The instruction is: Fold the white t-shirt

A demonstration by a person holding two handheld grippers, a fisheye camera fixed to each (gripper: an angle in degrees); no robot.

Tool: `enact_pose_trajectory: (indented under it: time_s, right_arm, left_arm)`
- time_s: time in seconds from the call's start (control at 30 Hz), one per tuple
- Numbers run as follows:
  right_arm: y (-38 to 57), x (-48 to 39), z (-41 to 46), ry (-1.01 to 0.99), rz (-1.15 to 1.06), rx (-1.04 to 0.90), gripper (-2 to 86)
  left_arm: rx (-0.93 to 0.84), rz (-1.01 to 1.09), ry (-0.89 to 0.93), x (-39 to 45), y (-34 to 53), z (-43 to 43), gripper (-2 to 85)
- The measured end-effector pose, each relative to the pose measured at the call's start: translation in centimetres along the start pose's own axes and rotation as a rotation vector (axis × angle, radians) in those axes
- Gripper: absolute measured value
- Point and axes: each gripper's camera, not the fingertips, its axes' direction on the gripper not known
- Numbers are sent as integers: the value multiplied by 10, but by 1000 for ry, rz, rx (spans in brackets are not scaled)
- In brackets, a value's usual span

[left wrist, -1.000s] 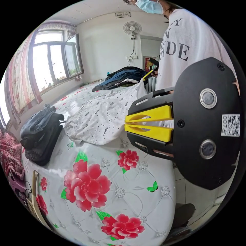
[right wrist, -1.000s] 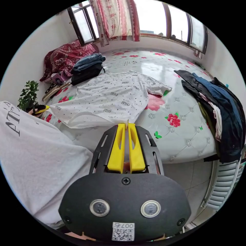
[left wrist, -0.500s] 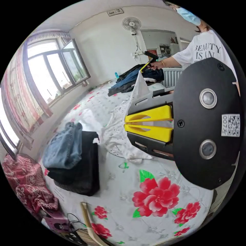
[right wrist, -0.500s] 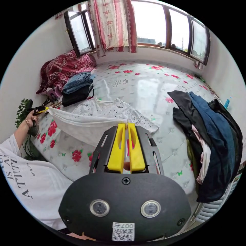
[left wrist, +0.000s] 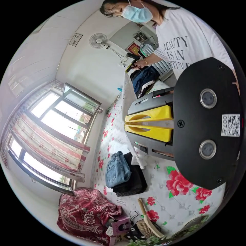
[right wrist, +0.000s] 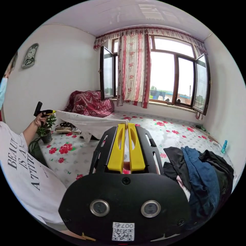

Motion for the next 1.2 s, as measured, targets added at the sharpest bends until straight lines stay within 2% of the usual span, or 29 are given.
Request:
enact_pose_trajectory:
  time_s: [0.17,0.33,0.43,0.6,0.8,0.9,1.0,1.2]
  right_arm:
    - [90,-7,11,-149,106,-239,0]
    - [176,-17,55,-226,275,-533,0]
    - [203,-20,74,-283,330,-660,-1]
    - [198,-8,102,-338,308,-773,0]
    - [142,46,167,-347,370,-672,5]
    - [126,73,215,-281,506,-611,13]
    - [129,87,248,-181,607,-658,26]
    - [171,77,246,-122,596,-765,41]
  left_arm:
    - [-115,-180,-46,-18,130,-1,-9]
    - [-163,-630,-14,-69,273,5,-9]
    - [-240,-711,-45,-79,304,10,-9]
    - [-294,-686,-52,-94,295,22,-9]
    - [-243,-752,-81,-155,250,74,2]
    - [-187,-824,-198,-184,233,107,47]
    - [-199,-876,-245,-194,228,126,74]
    - [-349,-698,-333,-165,247,148,80]
